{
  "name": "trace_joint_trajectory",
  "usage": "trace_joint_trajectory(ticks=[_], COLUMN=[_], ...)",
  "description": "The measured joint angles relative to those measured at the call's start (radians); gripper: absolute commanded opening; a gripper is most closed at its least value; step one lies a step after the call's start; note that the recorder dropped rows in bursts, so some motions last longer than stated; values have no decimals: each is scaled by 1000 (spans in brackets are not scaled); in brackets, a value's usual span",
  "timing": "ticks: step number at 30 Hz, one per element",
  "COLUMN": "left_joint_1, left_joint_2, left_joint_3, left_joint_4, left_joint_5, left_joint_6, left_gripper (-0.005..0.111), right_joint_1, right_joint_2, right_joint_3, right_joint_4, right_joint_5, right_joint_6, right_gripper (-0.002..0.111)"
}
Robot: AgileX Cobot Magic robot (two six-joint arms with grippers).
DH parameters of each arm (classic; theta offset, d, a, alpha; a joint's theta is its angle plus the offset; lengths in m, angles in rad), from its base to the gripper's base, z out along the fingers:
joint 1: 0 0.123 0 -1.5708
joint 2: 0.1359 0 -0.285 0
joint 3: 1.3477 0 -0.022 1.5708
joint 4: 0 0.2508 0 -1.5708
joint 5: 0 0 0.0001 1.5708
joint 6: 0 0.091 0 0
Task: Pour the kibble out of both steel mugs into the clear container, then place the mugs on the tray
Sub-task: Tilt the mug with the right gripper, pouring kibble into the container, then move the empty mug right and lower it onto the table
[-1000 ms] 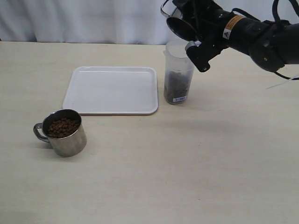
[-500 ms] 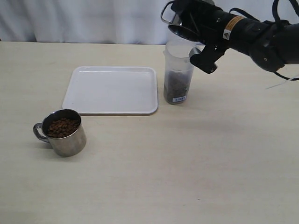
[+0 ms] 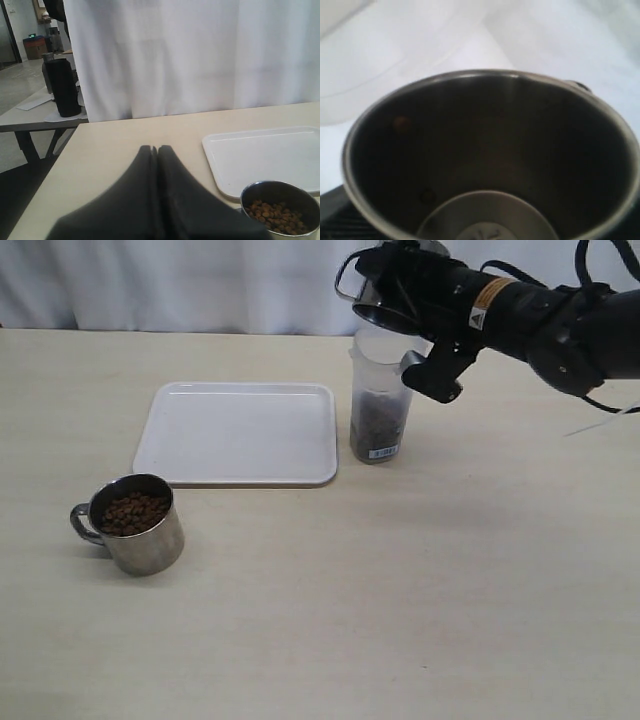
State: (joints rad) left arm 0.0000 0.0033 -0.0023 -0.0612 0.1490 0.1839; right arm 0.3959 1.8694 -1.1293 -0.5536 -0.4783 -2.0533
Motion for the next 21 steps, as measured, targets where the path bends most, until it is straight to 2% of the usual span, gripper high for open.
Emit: trace_joint_trajectory(ticks=[6,8,11,14,17,21], left_joint_1=[0,0,0,0,0,0], left_joint_2=[0,0,0,0,0,0], left_joint_3=[0,0,0,0,0,0], left_joint_4=[0,0,0,0,0,0], left_joint_5=[0,0,0,0,0,0], left_joint_6=[0,0,0,0,0,0], left_gripper=[0,0,0,0,0,0], right_joint_1=[2,3,3,3,-18,-58], right_joint_2=[0,-1,-1,-2,-12,-26], right_joint_3=[2,3,6,6,6,21], right_joint_4=[46,127,394,633,768,817], right_joint_5=[5,5,-92,-284,-374,-348], right_joint_6=[-10,29,225,399,577,862], right_gripper=[5,5,5,5,5,4])
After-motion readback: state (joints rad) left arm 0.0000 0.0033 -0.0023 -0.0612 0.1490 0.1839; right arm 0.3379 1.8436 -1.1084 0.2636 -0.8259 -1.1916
